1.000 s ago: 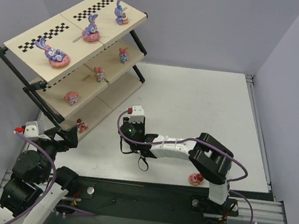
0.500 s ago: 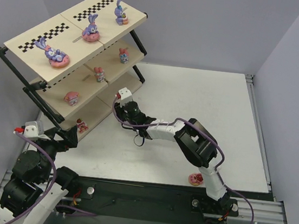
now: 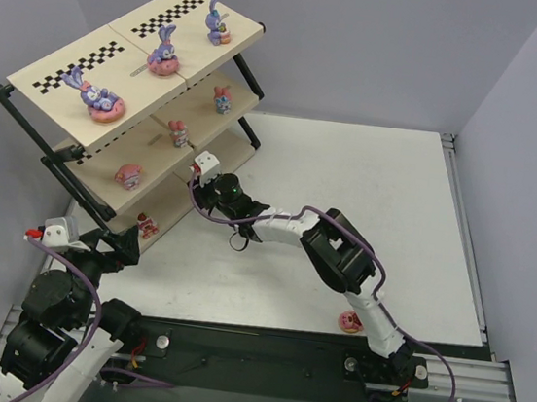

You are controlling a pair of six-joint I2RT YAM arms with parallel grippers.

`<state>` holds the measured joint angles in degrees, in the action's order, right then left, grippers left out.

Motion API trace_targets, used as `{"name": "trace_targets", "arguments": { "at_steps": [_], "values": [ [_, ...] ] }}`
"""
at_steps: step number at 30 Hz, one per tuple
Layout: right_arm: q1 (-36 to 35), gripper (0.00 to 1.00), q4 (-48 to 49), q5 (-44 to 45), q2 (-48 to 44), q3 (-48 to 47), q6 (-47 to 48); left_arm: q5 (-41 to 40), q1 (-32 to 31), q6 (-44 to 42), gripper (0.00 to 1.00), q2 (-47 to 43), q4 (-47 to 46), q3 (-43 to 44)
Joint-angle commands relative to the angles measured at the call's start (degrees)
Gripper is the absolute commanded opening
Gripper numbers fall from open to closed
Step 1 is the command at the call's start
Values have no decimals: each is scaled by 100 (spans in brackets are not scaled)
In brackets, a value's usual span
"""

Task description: Place and organize the plastic toys onto the shelf

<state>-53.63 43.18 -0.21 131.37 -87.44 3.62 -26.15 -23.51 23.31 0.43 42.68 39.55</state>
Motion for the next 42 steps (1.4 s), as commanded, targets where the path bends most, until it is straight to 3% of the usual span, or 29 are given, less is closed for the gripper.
{"name": "trace_targets", "arguments": {
  "at_steps": [1,9,21,29,42],
  "values": [
    [63,0,472,-304,187,-458,139,14,48,-63,97,-711,-225,53],
    [151,0,376,-489,345,-695,87,5,48,-55,97,-711,-216,53],
    [177,8,-204,-568,530,-1249,34,-13,48,-46,97,-711,-207,53],
    [142,9,-319,-507,433,-1109,-115,-22,48,-28,97,-711,-207,62],
    [37,10,551,-102,345,-661,-362,-13,48,-37,97,-711,-216,62]
  ]
}}
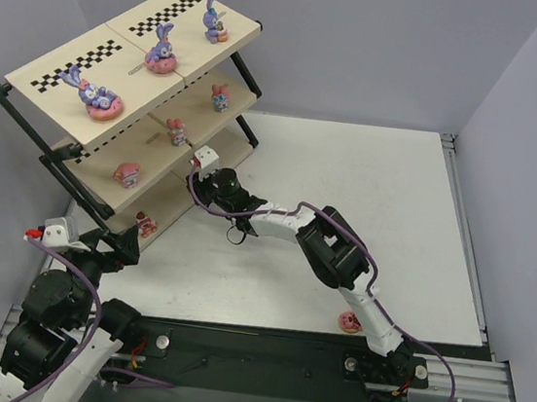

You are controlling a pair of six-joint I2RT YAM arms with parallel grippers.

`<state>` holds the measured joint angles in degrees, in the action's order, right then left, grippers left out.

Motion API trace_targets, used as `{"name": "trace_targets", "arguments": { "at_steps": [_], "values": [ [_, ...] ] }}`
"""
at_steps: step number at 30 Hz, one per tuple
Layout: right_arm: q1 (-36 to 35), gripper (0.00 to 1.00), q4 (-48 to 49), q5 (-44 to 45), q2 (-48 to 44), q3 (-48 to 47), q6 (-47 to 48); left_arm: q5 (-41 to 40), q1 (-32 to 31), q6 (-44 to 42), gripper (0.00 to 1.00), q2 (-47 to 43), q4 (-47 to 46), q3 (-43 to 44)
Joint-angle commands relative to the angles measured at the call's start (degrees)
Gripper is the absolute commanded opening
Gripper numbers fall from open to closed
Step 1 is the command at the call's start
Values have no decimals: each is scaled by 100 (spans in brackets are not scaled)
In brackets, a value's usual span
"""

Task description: Place and organize the plastic toys onto the shelf

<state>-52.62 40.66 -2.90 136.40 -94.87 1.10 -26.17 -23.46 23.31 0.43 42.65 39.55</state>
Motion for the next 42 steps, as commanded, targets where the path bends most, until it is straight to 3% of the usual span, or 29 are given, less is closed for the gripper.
{"name": "trace_targets", "arguments": {
  "at_steps": [1,42],
  "values": [
    [-55,10,846,167,-149,118,-110,-11,44,-37,97,-711,-214,62],
    [-143,27,978,526,-78,65,-110,-98,44,16,97,-719,-135,105]
  ]
}}
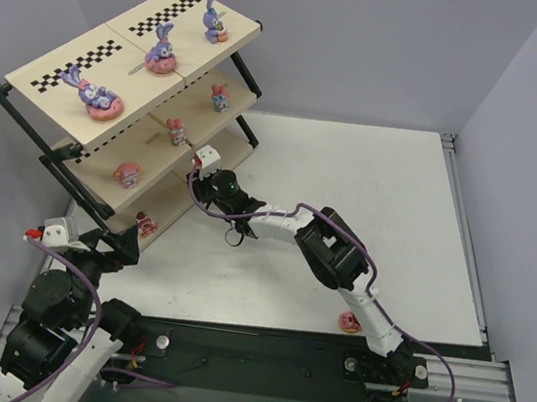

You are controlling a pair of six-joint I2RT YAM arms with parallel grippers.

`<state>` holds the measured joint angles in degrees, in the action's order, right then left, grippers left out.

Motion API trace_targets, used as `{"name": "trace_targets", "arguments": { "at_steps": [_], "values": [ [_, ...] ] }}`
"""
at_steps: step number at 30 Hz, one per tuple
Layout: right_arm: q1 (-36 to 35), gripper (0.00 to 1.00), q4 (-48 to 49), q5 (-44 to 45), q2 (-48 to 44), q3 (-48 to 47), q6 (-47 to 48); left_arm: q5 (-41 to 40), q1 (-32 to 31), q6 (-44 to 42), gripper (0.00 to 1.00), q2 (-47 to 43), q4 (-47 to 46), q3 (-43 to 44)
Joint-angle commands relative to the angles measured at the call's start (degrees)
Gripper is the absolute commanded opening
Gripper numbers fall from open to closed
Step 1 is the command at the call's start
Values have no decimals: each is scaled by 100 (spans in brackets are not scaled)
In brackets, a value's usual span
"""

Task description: Place and organize the plastic toys onto the shelf

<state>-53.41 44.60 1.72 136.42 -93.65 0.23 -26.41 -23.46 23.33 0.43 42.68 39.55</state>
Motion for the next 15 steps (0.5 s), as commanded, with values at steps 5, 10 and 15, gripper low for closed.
{"name": "trace_targets", "arguments": {
  "at_steps": [5,10,15],
  "values": [
    [-65,28,656,127,-89,-30,-487,-83,44,22,97,-719,-146,114],
    [-47,29,261,-128,-46,-294,-805,-92,44,22,97,-719,-145,106],
    [-38,30,32,-93,-10,-382,-919,-101,44,31,97,-719,-137,123]
  ]
}}
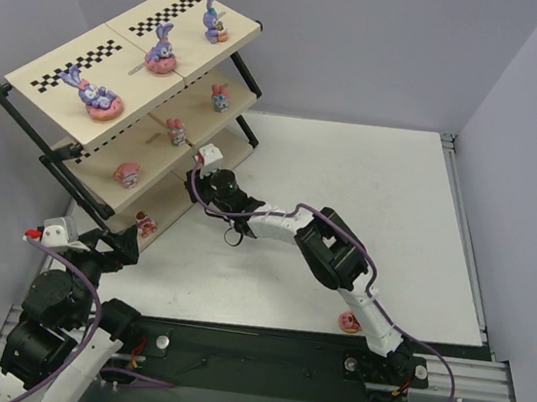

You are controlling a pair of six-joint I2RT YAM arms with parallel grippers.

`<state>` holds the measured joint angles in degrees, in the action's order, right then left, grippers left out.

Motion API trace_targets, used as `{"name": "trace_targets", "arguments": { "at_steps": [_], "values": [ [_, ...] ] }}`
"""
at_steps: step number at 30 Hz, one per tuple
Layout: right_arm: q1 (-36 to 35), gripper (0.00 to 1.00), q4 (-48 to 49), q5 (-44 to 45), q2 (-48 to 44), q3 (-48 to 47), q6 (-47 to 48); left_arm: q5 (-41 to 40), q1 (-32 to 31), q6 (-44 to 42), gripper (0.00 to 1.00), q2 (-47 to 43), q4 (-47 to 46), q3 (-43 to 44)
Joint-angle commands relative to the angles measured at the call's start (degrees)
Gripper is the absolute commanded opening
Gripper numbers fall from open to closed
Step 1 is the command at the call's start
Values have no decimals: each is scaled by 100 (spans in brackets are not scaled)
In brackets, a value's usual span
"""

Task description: Place and organize the plastic toys onto the shelf

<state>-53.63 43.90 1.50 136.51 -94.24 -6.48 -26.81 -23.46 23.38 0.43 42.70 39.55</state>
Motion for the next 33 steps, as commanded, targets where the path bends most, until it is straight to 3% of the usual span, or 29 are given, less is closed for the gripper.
{"name": "trace_targets", "arguments": {
  "at_steps": [1,18,25,33],
  "values": [
    [-16,30,32,-71,-10,-367,-248,-61,44,27,97,-711,-139,114],
    [-34,34,-1050,140,43,-895,-477,-88,44,35,97,-719,-130,132],
    [-104,35,-146,96,-72,-333,-3,-88,44,44,97,-719,-121,132],
    [-87,38,444,-106,87,-359,244,-105,44,53,97,-711,-113,141]
  ]
}}
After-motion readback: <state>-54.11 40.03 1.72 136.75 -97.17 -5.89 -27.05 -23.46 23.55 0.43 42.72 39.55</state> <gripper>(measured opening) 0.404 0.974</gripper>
